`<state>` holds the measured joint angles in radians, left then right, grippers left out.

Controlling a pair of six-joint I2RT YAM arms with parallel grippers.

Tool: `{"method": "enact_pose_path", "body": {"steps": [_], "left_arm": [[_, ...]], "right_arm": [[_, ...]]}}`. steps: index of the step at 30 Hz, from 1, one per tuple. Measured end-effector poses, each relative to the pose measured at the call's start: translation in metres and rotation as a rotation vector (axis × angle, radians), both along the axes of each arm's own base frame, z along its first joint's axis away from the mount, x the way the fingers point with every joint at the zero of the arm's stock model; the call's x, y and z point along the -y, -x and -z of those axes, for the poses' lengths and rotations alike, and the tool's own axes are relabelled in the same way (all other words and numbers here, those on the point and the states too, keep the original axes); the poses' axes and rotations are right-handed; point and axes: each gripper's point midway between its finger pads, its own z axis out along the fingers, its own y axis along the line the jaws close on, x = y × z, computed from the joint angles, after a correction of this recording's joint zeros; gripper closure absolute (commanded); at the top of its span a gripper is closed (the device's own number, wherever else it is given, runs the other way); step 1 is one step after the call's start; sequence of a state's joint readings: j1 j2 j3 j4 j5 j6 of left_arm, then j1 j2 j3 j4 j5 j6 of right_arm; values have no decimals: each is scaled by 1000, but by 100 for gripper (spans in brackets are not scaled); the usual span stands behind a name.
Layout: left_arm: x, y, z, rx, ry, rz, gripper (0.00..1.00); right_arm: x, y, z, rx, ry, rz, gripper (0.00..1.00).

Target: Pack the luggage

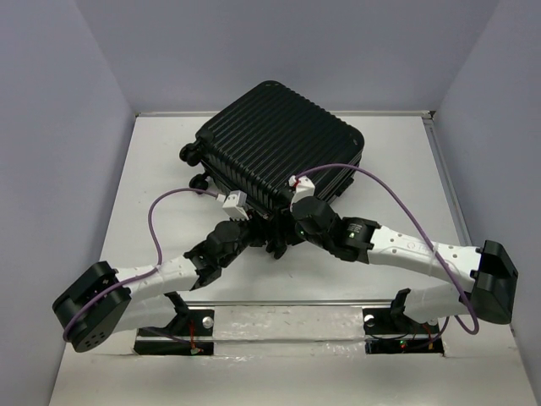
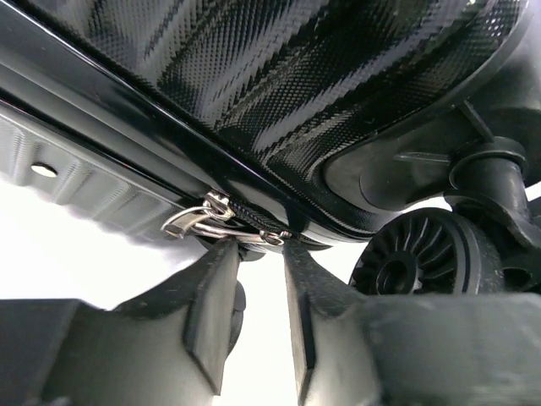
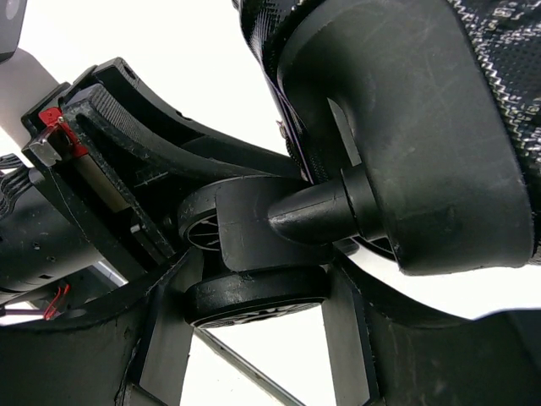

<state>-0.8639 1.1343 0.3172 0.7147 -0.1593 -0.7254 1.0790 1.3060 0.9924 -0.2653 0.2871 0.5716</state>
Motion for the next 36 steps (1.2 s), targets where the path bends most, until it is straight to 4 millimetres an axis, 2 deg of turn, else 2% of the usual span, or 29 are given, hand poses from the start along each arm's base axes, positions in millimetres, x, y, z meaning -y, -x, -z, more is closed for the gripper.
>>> {"method": "enact_pose_path", "body": {"steps": [10,13,15,16,21,36], "left_arm": [[-1,-2,1,27,-40,-6,57],[2,-1,2,39,-58,7,65],[3,0,2,45,-64,12,67],[3,0,2,49,-68,16,66],[3,2,5,64,-110,33,48],[-5,4,8,87,-185,46,49]], "right_arm": [[0,1,1,2,-12,-6,93],[2,1,1,3,-13,-4,93],[2,1,1,3,-14,-2,93],[2,0,1,3,-14,-2,93],[2,0,1,4,-15,-2,93],[2,0,1,6,-14,-4,93]]}}
